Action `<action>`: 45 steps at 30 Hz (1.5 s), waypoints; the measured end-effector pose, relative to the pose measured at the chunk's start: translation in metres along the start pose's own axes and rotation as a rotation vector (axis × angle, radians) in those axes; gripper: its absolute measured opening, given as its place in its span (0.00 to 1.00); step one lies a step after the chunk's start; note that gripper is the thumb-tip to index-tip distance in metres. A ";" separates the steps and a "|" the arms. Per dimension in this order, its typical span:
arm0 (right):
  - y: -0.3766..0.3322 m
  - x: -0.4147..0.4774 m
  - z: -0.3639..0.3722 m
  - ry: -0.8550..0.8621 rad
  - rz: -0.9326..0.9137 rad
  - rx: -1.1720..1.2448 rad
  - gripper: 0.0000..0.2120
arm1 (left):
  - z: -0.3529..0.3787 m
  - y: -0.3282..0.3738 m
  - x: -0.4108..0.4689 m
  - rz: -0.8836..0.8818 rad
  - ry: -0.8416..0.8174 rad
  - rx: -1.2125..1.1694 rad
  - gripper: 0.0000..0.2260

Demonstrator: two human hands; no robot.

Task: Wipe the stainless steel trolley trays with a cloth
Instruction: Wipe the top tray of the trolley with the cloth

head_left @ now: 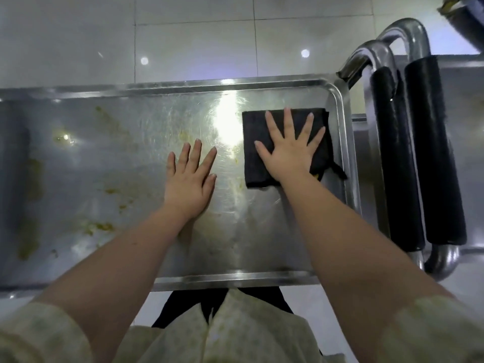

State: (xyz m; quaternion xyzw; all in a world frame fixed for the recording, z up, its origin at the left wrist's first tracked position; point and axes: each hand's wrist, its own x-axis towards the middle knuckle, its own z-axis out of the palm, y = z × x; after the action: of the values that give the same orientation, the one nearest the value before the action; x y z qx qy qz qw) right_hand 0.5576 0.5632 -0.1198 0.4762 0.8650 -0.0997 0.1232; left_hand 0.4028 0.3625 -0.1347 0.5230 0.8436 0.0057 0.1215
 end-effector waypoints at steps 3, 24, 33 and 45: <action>-0.006 -0.037 0.010 0.024 -0.085 0.004 0.34 | 0.000 0.001 0.000 -0.005 -0.003 0.005 0.25; -0.042 -0.010 0.004 0.033 -0.147 0.018 0.33 | -0.007 0.002 -0.001 -0.018 0.000 -0.009 0.25; 0.005 -0.220 0.065 -0.044 -0.383 0.001 0.33 | -0.009 0.004 -0.001 -0.043 -0.018 -0.017 0.24; -0.089 0.065 -0.018 -0.066 -0.048 0.071 0.33 | -0.007 0.000 -0.001 -0.029 -0.019 -0.005 0.25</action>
State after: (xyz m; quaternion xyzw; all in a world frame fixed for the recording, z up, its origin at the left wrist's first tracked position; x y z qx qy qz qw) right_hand 0.4461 0.5736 -0.1178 0.4559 0.8675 -0.1488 0.1324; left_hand 0.4015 0.3625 -0.1280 0.5104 0.8499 0.0009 0.1310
